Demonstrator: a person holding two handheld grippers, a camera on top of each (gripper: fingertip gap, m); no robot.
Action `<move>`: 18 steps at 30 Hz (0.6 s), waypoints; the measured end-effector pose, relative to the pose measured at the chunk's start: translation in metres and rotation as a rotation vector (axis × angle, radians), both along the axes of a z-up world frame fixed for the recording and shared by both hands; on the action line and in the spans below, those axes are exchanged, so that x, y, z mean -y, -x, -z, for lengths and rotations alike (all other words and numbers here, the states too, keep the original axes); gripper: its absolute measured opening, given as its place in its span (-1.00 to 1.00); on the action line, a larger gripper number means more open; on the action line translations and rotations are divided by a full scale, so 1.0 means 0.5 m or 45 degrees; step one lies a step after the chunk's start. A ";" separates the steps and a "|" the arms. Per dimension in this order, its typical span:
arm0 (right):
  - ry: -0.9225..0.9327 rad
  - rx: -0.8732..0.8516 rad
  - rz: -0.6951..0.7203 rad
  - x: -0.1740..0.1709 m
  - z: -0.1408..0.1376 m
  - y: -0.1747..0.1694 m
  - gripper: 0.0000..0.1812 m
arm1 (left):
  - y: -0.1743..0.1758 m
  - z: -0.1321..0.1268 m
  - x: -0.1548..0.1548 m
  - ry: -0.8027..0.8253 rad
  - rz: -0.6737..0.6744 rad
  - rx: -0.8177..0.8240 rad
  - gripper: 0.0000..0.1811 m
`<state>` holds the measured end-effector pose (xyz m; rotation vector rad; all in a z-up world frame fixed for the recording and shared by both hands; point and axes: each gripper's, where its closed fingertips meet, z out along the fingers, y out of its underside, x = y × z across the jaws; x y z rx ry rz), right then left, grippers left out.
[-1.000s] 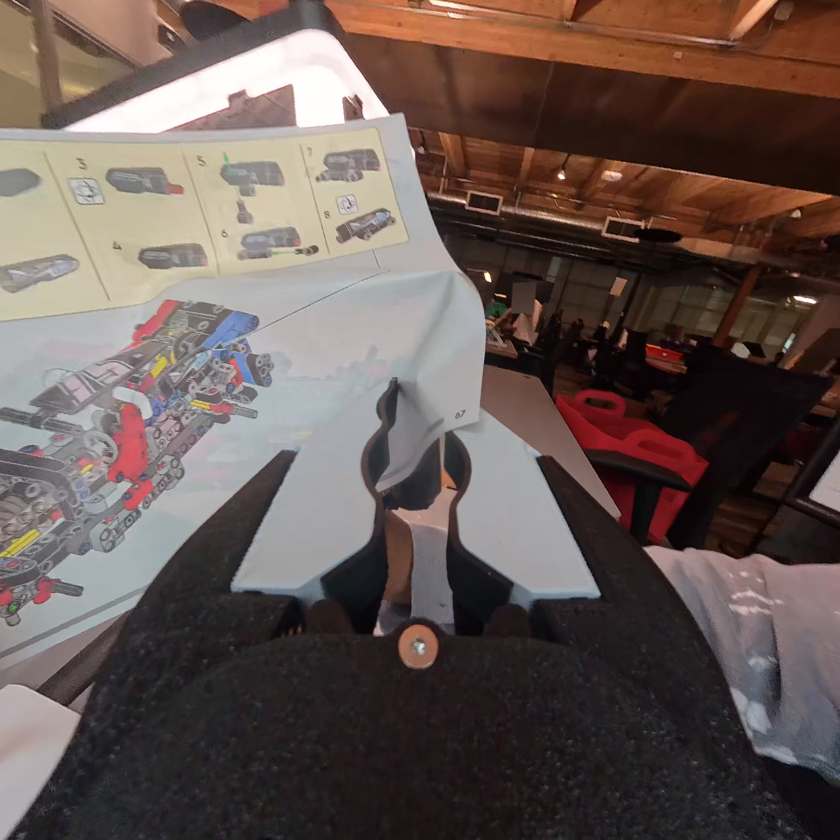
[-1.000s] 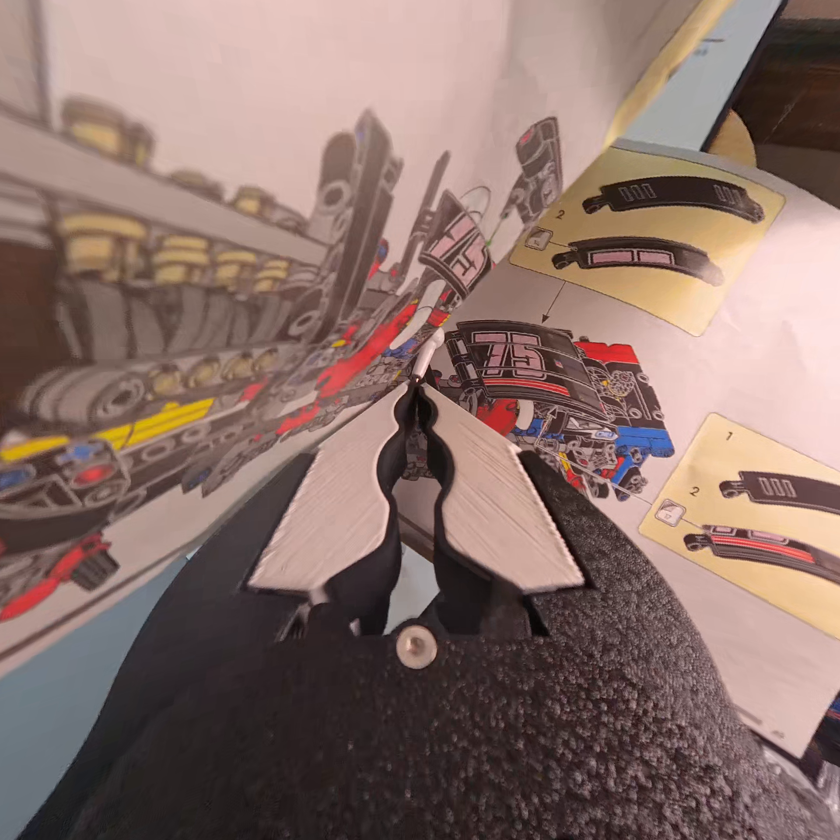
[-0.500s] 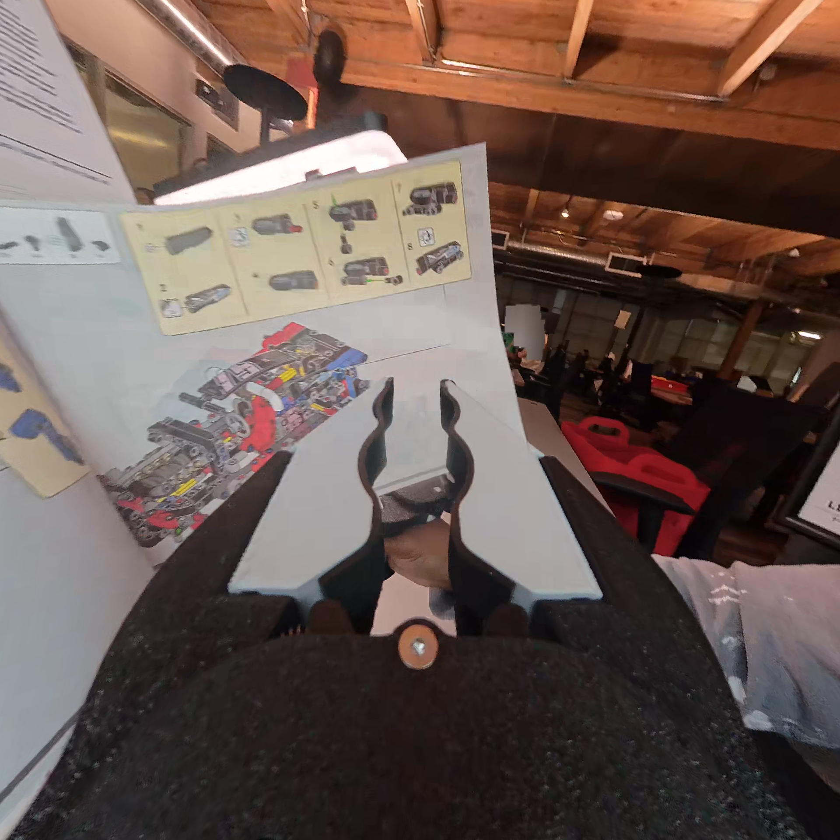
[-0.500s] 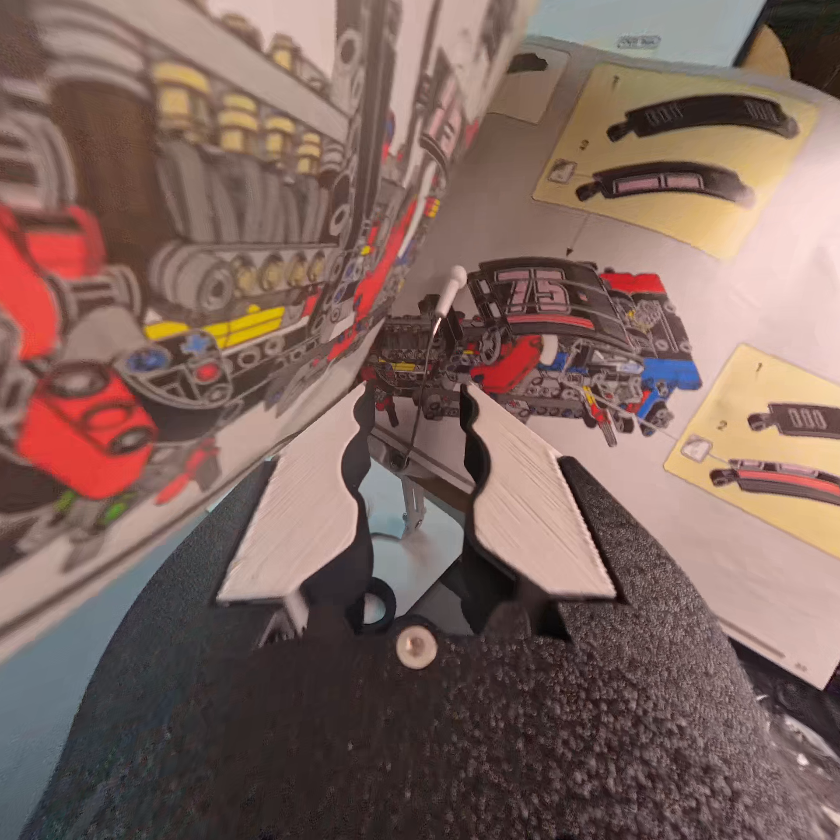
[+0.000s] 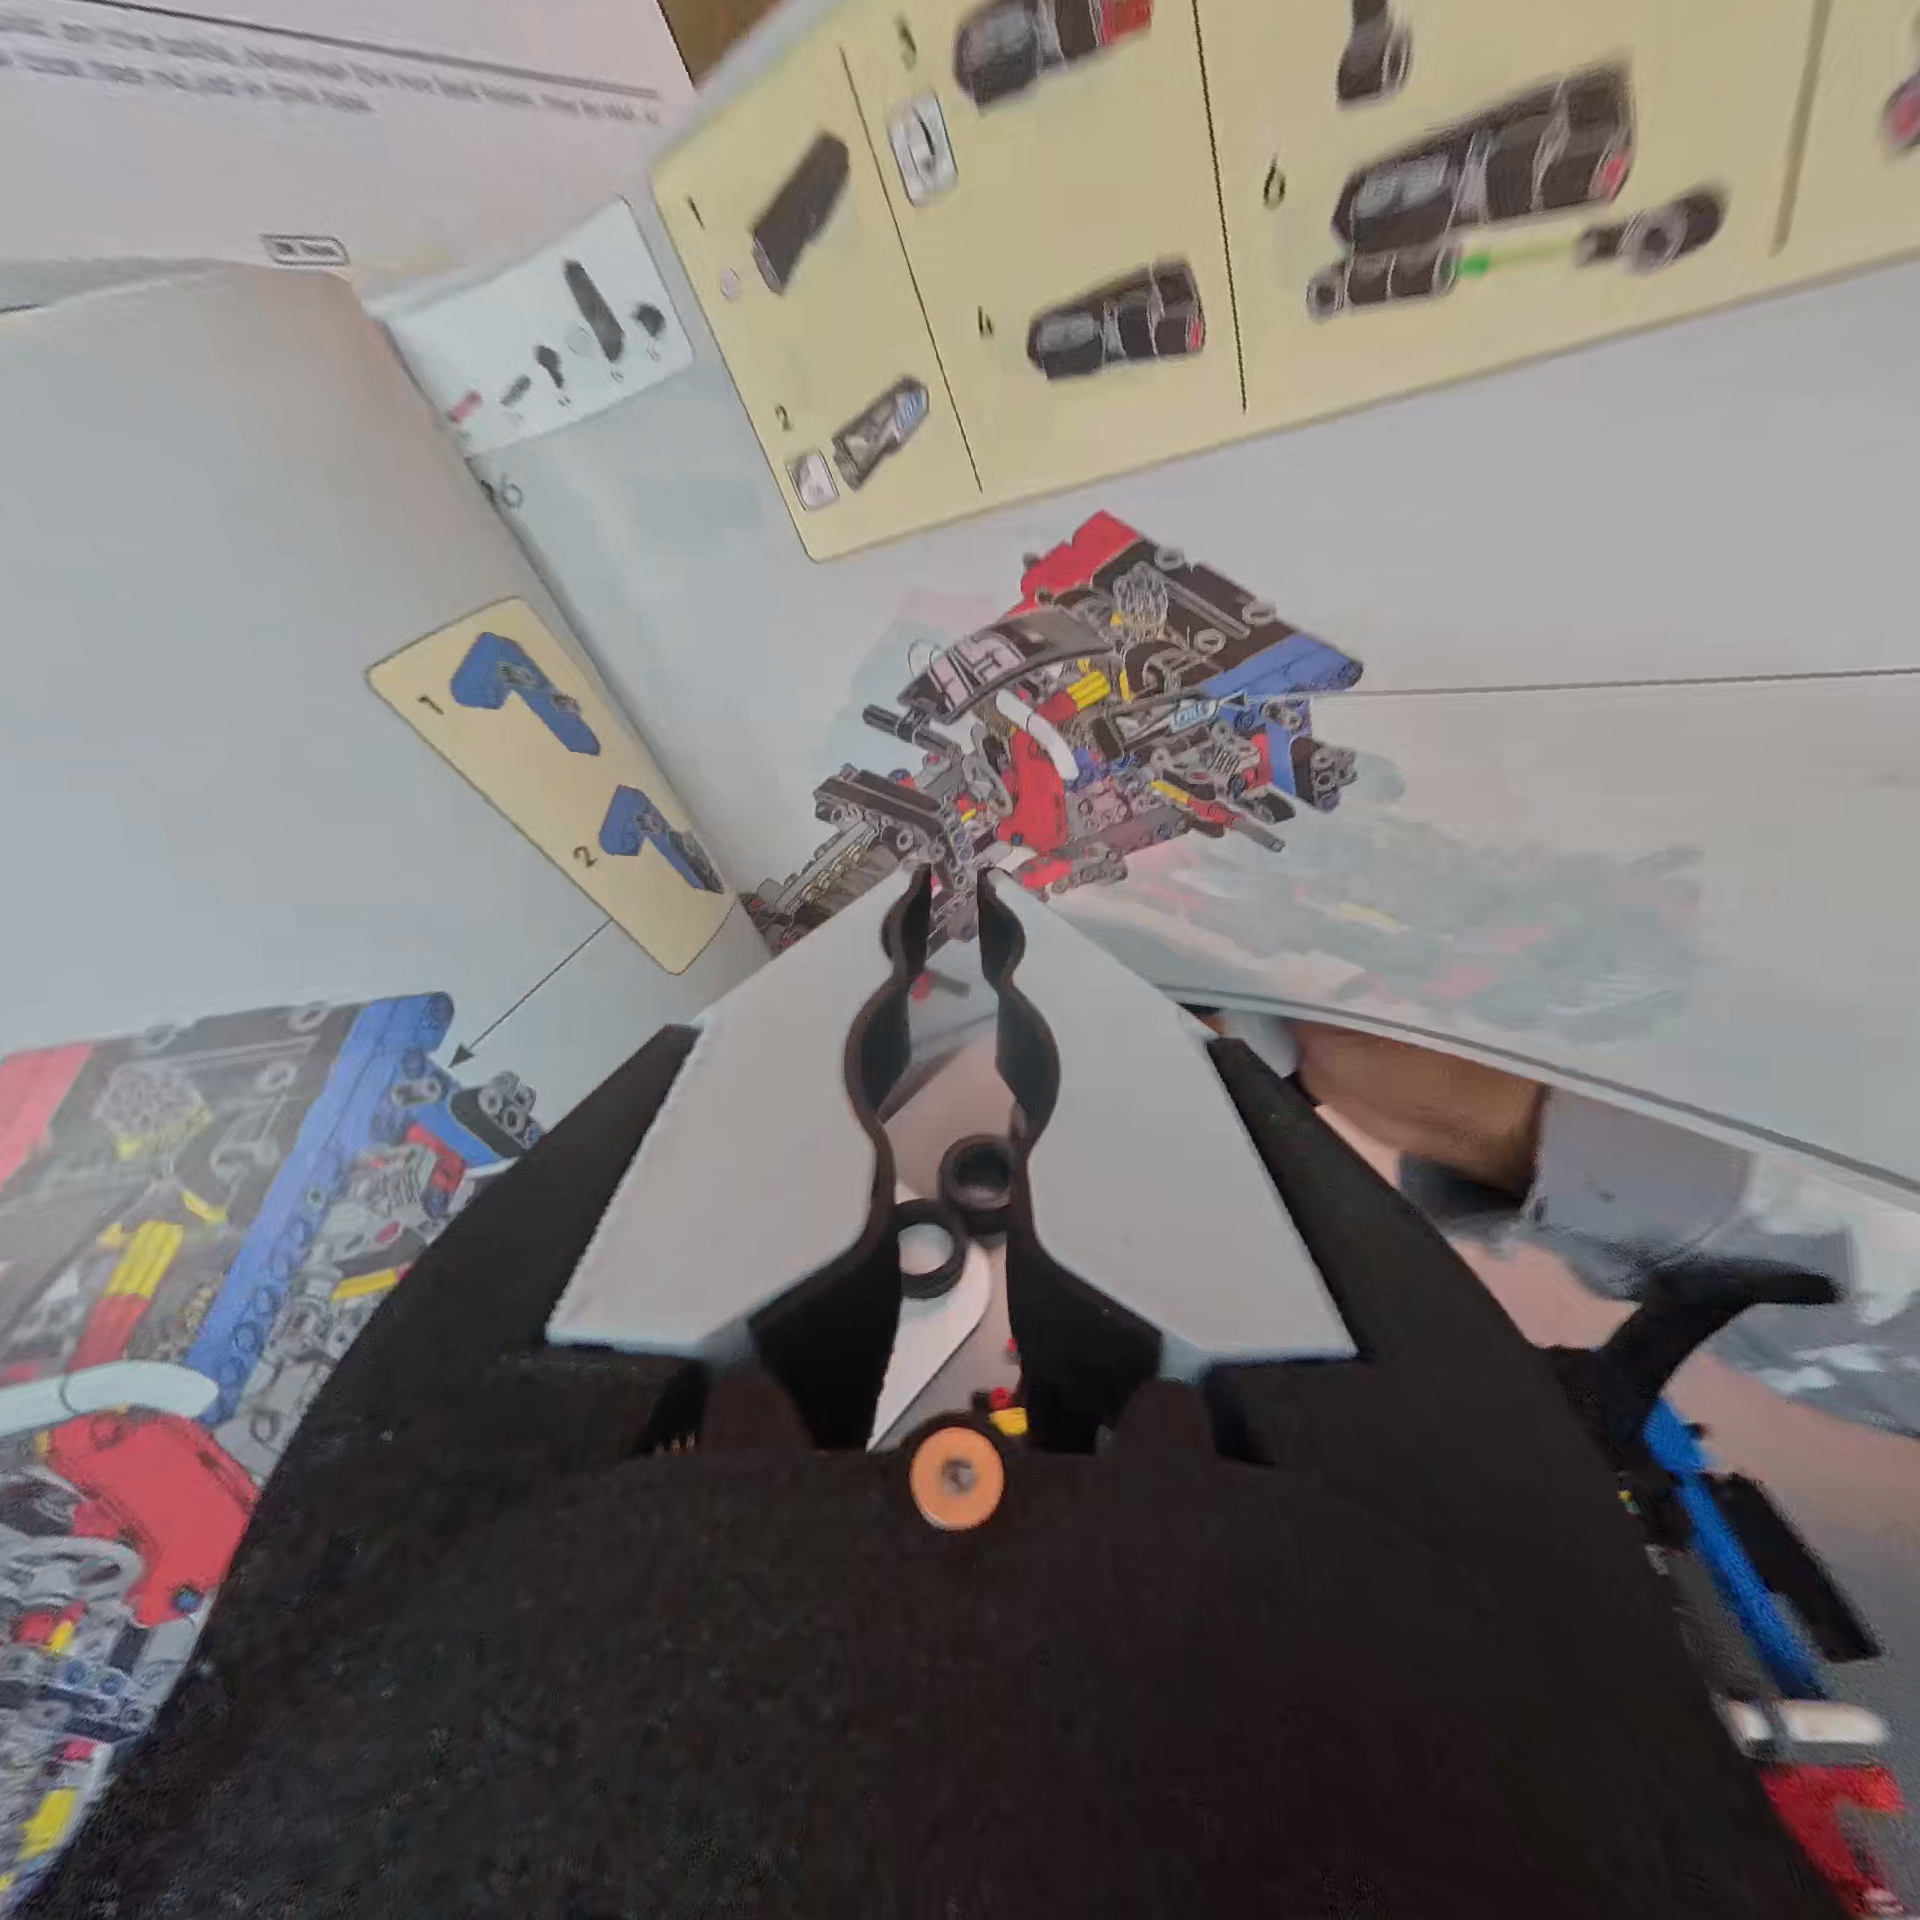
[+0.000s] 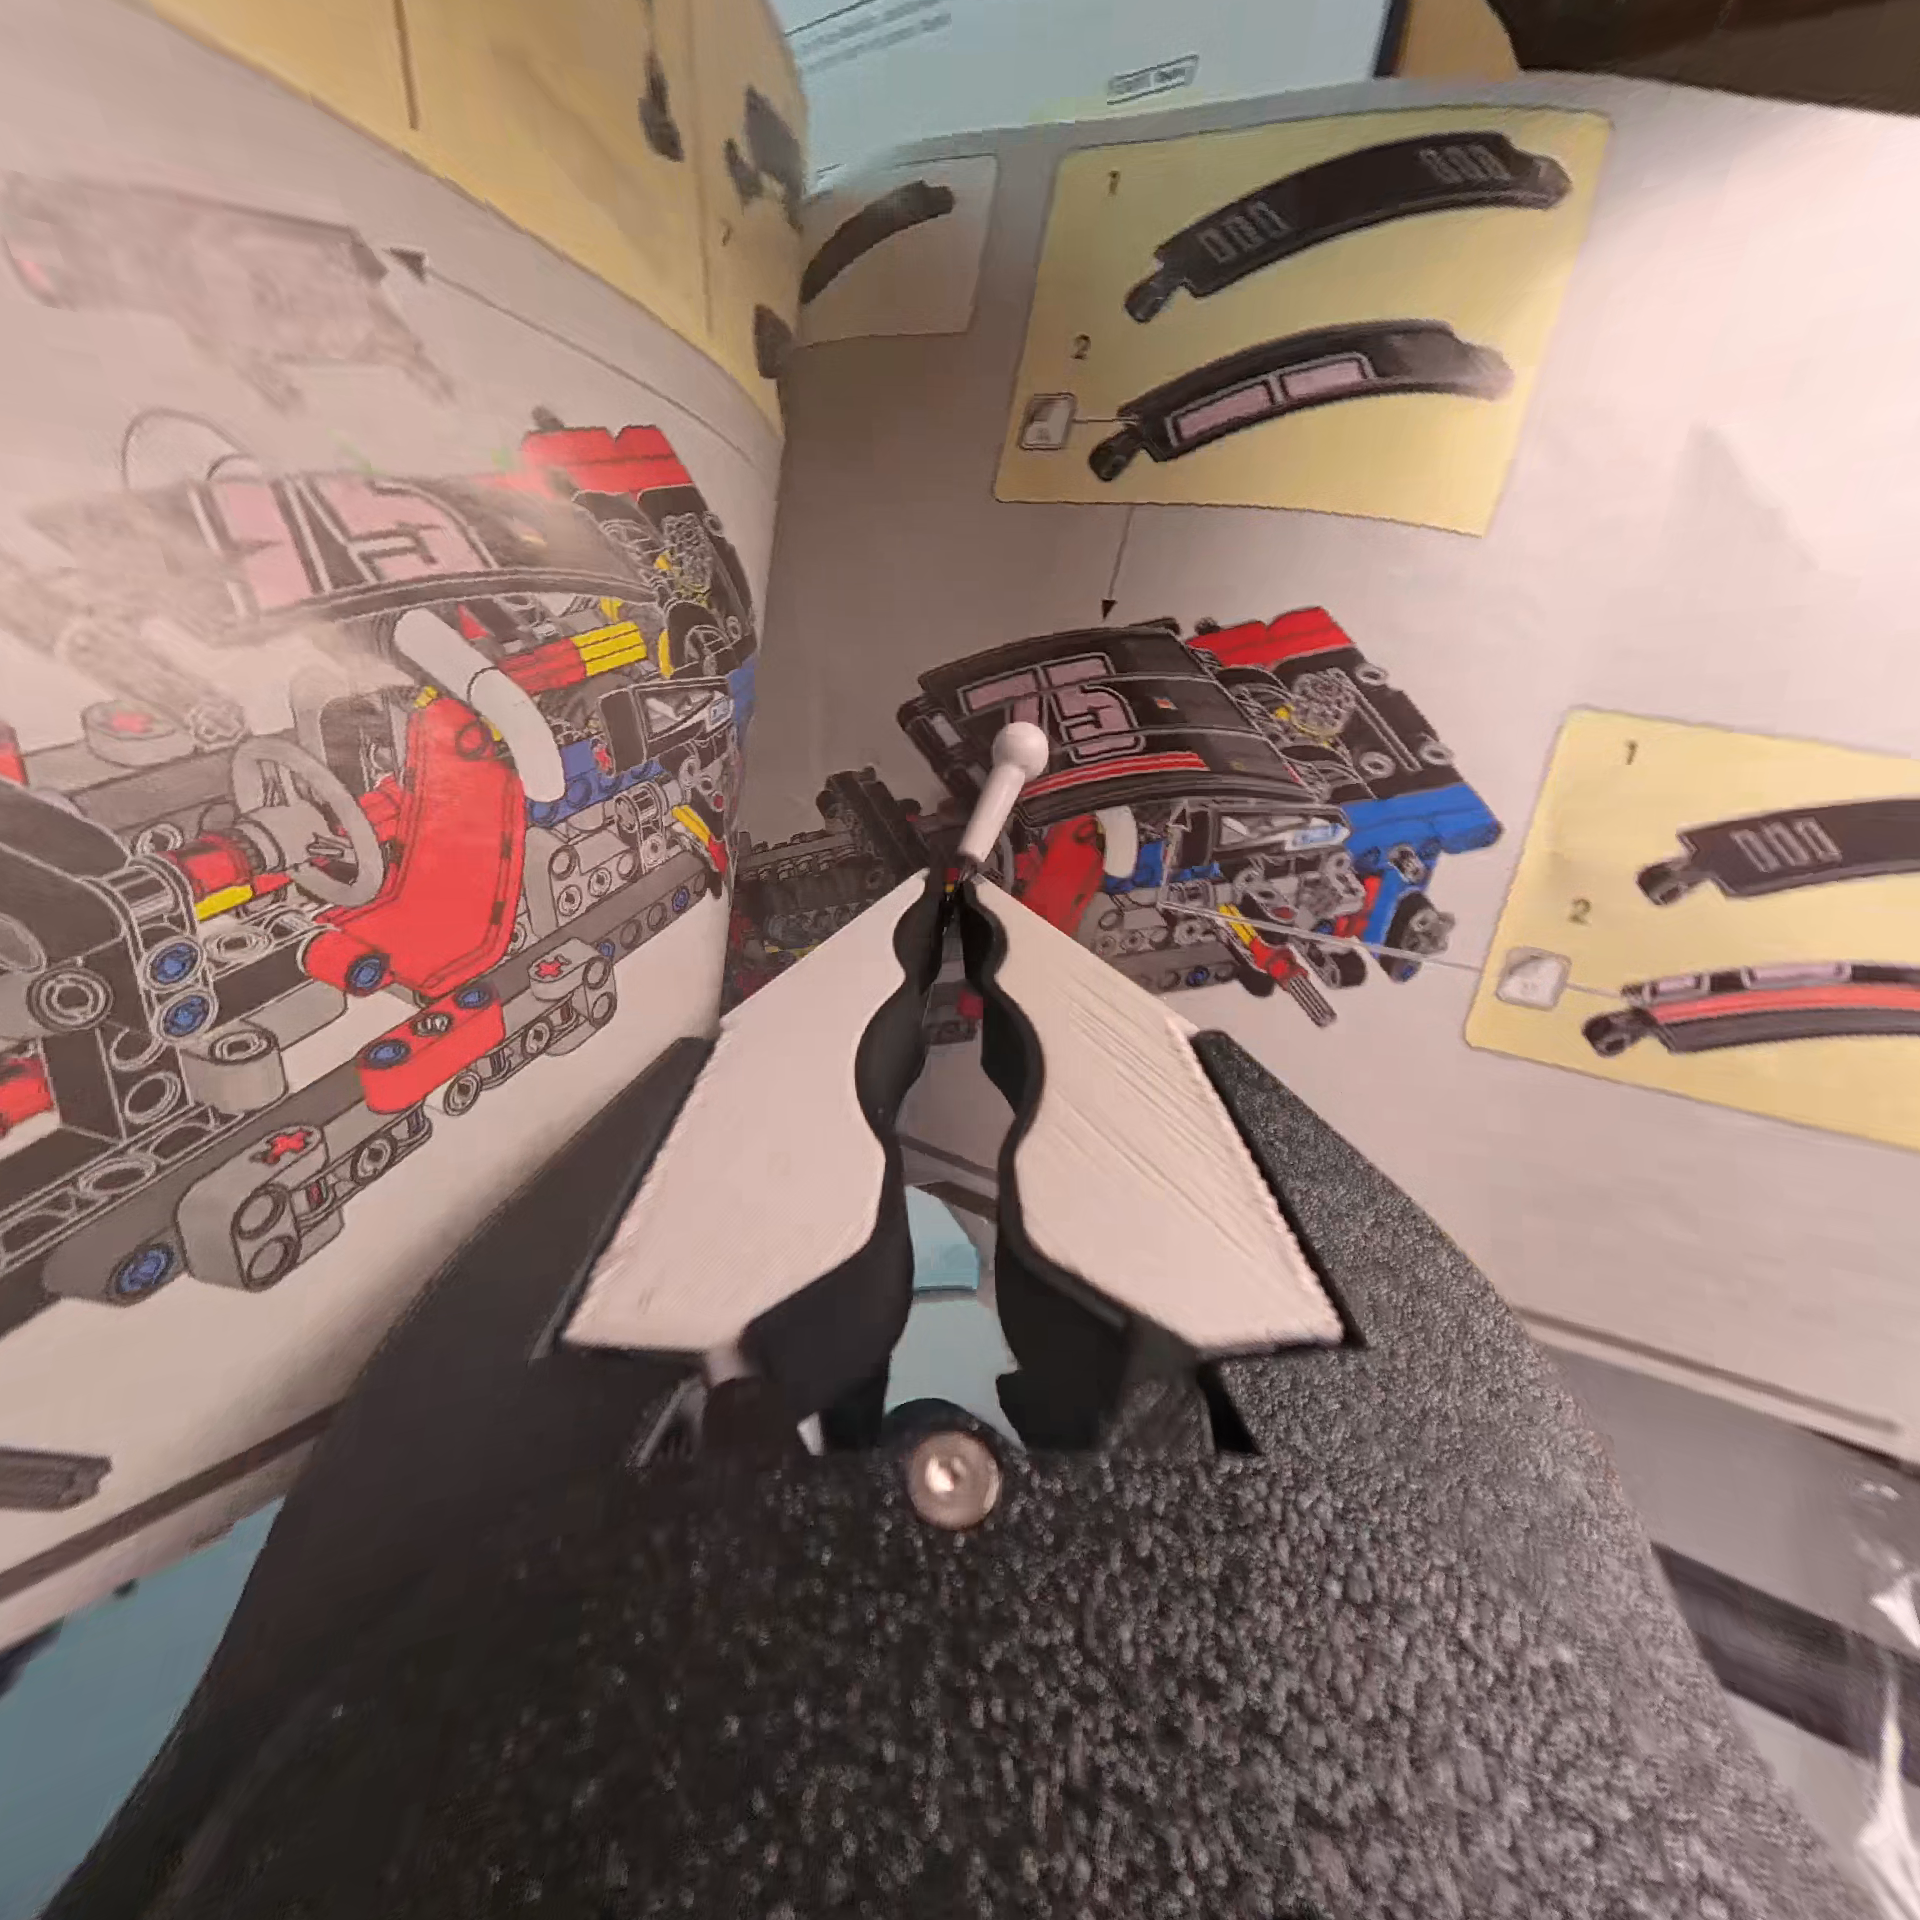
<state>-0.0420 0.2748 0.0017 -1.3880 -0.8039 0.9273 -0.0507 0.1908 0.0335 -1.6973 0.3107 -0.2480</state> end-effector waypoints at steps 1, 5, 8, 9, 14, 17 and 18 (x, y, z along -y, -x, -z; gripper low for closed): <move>0.073 -0.054 -0.005 -0.006 0.004 -0.011 -0.98 | -0.004 0.014 -0.015 0.030 -0.035 -0.138 -0.92; 0.384 -0.295 -0.034 -0.025 0.044 -0.062 -0.96 | -0.033 0.044 -0.068 0.065 -0.101 -0.690 -1.00; 0.577 -0.442 -0.103 -0.026 0.091 -0.086 -0.96 | -0.052 0.054 -0.107 0.096 -0.111 -0.844 -1.00; 0.626 -0.477 -0.131 -0.024 0.103 -0.090 -0.96 | -0.055 0.058 -0.120 0.121 -0.109 -0.844 -1.00; 0.860 -0.641 -0.244 -0.016 0.139 -0.090 -0.97 | -0.061 0.077 -0.165 0.204 -0.111 -0.855 -0.97; 0.911 -0.700 -0.283 -0.014 0.145 -0.089 -0.97 | -0.061 0.080 -0.172 0.208 -0.119 -0.872 -0.97; 0.923 -0.708 -0.287 -0.014 0.145 -0.088 -0.97 | -0.060 0.081 -0.173 0.208 -0.118 -0.874 -0.97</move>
